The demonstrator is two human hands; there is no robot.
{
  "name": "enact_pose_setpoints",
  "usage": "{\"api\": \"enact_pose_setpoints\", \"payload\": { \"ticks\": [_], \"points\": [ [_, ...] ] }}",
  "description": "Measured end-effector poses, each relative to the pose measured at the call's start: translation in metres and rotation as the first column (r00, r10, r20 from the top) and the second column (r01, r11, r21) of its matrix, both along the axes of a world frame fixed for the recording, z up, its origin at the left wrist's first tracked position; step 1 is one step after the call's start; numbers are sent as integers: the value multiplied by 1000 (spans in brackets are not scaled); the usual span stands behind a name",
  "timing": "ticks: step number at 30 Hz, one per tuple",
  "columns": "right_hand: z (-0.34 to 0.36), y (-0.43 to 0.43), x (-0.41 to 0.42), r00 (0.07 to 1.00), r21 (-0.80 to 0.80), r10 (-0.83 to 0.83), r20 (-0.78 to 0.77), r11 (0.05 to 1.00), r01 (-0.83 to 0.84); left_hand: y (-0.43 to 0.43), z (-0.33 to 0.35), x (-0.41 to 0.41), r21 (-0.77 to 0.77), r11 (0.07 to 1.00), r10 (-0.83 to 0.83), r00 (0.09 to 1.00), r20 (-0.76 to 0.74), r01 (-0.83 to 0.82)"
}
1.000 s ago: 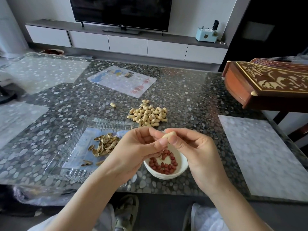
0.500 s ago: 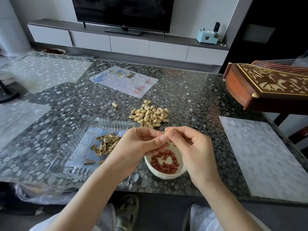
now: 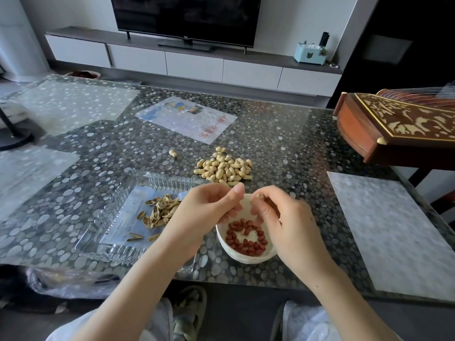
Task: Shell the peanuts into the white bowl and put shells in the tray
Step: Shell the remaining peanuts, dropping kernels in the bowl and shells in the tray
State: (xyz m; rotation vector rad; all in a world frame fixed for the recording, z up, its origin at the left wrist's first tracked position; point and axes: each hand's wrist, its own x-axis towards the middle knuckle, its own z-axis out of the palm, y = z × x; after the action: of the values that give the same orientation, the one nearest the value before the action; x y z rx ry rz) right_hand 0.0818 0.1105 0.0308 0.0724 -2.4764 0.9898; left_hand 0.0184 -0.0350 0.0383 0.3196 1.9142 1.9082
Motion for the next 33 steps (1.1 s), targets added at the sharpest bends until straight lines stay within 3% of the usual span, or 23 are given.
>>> {"api": "enact_pose_setpoints", "payload": {
  "ticks": [5, 11, 17, 22, 25, 33],
  "points": [
    [4, 0, 0, 990, -157, 80, 117, 986, -61, 0, -1, 2, -1, 996, -93, 994, -62, 93],
    [8, 6, 3, 966, -174, 187, 176, 972, -156, 2, -3, 2, 52, 994, -94, 996, 1, 94],
    [3, -1, 2, 970, -214, 212, 121, 959, -183, 5, -1, 2, 304, 951, -121, 970, 210, 53],
    [-8, -22, 1, 994, -419, 107, 9, 903, -93, 12, -1, 7, 346, 937, -32, 977, 212, -44],
    [-9, -26, 0, 999, -457, 38, 6, 889, -31, 15, -1, 11, 358, 930, 0, 975, 221, -81],
    [-12, -24, -1, 990, -579, -10, 138, 811, 88, 18, -2, 14, 305, 946, 22, 961, 275, -109]
  ]
}}
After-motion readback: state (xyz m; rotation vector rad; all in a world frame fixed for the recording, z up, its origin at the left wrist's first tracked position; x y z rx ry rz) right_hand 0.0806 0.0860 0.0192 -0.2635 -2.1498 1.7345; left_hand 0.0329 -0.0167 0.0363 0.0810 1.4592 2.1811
